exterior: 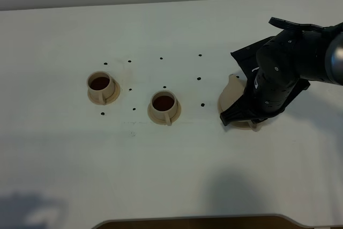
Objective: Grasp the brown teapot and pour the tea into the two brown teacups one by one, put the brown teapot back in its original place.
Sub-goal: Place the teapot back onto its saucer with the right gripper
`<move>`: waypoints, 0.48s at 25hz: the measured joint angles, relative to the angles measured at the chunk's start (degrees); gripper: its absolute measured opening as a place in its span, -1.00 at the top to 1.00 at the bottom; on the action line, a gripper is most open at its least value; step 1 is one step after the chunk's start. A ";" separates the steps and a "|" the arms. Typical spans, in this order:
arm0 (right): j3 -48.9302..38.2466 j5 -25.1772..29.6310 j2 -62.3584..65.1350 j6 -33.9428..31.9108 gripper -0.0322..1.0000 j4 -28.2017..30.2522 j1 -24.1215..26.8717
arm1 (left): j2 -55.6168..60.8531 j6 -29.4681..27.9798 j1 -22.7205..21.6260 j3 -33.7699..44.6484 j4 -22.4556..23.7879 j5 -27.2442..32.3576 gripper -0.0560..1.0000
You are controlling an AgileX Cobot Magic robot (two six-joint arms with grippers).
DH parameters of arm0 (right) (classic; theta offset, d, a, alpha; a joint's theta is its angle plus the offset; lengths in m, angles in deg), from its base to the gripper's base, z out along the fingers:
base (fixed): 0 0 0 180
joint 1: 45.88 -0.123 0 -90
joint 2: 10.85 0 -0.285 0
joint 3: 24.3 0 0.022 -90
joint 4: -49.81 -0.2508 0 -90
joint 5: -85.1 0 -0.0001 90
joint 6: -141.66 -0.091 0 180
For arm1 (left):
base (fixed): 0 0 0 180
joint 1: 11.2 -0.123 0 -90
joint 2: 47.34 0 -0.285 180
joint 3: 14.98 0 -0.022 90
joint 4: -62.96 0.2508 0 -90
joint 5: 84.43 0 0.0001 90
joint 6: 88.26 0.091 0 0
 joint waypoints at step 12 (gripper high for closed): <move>0.00 0.17 0.00 -0.05 0.69 -0.18 0.00 | 0.00 0.00 0.00 0.00 0.00 0.00 0.06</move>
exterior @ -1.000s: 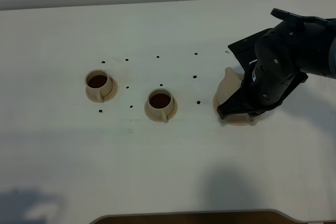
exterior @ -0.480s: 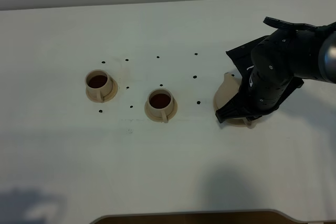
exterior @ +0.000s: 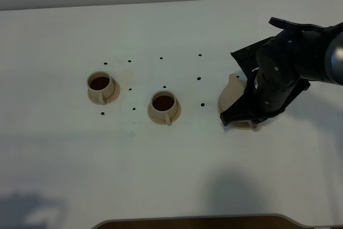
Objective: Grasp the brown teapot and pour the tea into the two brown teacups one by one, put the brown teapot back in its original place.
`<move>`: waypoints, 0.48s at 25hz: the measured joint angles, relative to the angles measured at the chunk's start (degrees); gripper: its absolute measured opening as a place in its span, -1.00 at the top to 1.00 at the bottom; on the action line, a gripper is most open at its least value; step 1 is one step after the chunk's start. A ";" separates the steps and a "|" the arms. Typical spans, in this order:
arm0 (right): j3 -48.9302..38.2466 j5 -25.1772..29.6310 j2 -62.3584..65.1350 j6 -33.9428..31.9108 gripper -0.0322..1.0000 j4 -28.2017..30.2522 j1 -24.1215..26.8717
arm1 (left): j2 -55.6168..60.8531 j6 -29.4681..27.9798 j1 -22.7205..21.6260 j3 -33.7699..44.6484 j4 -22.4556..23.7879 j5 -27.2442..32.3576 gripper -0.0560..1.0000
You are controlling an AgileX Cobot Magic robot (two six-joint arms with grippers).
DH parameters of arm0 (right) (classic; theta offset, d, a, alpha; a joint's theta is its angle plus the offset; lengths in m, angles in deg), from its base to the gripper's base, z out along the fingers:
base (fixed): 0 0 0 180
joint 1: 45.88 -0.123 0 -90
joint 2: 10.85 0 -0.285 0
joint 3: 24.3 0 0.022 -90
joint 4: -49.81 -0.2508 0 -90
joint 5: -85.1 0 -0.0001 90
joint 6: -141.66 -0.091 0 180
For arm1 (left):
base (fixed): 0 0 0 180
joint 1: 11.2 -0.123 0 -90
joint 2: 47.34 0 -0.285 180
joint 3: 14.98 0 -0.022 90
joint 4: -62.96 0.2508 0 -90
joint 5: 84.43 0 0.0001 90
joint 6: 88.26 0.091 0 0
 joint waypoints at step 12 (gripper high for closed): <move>0.00 10.39 8.62 0.84 0.17 -0.64 0.00 | 0.00 0.00 0.00 0.00 0.00 0.00 0.06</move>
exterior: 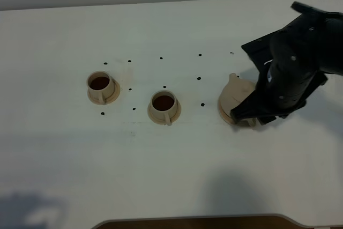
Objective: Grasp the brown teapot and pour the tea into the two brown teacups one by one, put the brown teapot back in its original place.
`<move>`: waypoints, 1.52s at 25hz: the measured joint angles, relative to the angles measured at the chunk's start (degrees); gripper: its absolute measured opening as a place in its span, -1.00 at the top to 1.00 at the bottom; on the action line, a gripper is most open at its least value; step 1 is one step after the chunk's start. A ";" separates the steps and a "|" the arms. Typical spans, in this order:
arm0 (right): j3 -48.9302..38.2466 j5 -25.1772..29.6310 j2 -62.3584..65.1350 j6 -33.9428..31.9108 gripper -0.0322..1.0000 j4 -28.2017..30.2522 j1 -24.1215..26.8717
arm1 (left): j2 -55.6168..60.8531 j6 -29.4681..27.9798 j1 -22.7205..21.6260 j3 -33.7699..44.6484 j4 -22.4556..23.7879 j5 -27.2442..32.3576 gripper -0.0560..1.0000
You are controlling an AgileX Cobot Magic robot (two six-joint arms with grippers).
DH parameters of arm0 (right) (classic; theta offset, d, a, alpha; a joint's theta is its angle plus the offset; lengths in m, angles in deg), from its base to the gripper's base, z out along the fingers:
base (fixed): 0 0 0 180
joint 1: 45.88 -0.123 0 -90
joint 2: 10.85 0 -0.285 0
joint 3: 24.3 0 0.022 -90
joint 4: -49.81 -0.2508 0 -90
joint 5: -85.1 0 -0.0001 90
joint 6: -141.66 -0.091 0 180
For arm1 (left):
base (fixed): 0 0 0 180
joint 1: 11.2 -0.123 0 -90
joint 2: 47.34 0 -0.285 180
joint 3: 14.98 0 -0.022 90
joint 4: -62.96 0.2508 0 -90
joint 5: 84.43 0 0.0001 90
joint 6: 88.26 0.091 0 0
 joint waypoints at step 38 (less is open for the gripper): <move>-34.59 10.09 68.54 10.66 0.08 -10.99 0.00 | 0.00 0.00 0.00 0.00 0.00 0.00 0.06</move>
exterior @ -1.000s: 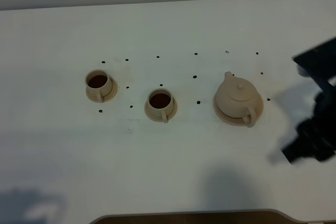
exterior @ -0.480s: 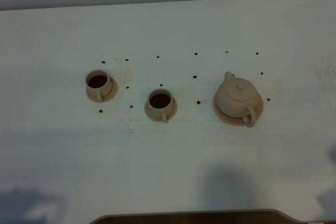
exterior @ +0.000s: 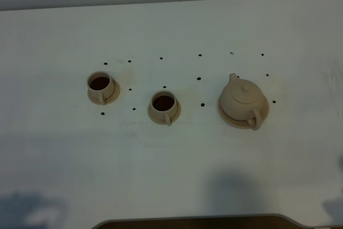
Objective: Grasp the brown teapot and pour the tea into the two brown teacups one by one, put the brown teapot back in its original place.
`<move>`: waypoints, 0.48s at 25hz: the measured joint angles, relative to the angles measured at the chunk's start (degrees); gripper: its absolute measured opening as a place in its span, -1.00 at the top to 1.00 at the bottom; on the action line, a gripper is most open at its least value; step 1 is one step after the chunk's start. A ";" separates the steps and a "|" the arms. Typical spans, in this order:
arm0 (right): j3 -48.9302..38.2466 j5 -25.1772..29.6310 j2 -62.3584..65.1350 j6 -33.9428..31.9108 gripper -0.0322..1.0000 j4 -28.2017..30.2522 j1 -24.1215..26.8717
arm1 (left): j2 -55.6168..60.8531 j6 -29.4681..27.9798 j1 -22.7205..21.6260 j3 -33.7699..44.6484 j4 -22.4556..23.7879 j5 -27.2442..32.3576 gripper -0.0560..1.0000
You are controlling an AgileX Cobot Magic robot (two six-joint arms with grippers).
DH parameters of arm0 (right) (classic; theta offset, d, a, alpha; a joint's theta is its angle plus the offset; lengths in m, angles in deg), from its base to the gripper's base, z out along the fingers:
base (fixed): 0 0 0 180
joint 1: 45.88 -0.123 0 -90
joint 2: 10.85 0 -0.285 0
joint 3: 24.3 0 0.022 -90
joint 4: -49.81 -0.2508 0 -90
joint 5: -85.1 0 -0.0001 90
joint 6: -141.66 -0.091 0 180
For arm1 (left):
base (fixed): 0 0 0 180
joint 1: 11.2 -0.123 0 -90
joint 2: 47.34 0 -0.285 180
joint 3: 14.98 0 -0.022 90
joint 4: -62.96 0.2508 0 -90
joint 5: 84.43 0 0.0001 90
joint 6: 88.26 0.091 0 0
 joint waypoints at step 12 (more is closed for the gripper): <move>-0.11 -0.05 2.57 -1.04 0.08 0.53 14.69 | 0.00 0.00 0.00 0.00 0.00 0.00 0.06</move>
